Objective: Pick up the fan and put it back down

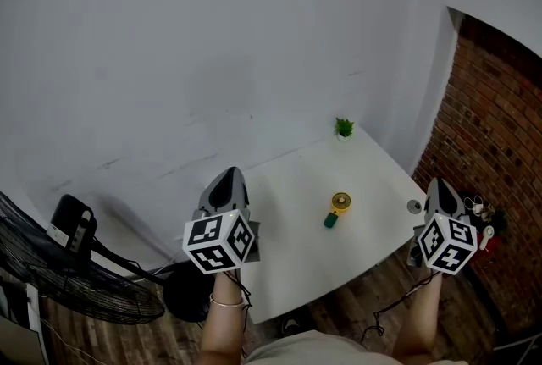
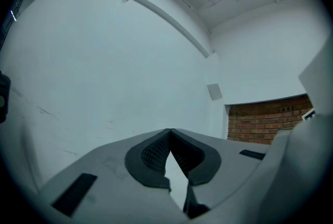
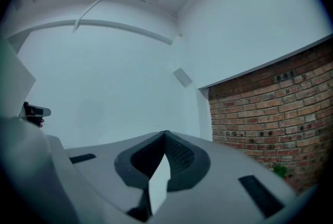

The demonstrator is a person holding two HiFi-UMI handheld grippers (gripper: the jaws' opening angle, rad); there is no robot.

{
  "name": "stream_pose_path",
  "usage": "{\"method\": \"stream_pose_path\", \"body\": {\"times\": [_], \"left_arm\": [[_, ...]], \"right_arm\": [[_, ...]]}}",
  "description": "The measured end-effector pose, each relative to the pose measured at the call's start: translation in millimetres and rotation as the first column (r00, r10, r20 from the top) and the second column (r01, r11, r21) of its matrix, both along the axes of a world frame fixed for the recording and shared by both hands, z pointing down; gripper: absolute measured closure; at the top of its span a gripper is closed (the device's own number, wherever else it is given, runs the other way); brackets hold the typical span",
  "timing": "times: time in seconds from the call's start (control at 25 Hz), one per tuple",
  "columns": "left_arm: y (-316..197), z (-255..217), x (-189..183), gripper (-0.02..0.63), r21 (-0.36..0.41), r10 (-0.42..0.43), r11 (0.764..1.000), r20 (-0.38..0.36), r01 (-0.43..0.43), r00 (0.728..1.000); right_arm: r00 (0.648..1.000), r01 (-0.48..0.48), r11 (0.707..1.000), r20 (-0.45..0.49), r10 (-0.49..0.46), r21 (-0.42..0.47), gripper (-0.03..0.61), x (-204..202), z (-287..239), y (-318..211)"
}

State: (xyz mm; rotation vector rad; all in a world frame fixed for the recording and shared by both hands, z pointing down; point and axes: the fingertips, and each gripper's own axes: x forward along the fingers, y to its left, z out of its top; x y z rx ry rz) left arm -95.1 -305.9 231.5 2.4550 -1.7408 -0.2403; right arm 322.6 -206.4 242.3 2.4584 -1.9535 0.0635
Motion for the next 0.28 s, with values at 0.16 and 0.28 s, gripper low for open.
{"method": "stream_pose_path", "body": {"times": [0.16,0.28], "left_arm": [[-5.7,5.3,-1.8,0.601,-0.011,0.005,1.000,0.006,-0.005,1.000],[-13.9,8.1,-5.8,0.601,-0.017,0.004,1.000,0.004,-0.004,1.000]], "right_arm": [[1.000,0.000,1.000,0.005,0.000,-0.007,0.578,-3.3,4.2,-6.4],[1.000,0.000,1.000,0.002,0.000,-0.010,0.578,-8.0,5.9,-14.3]]}}
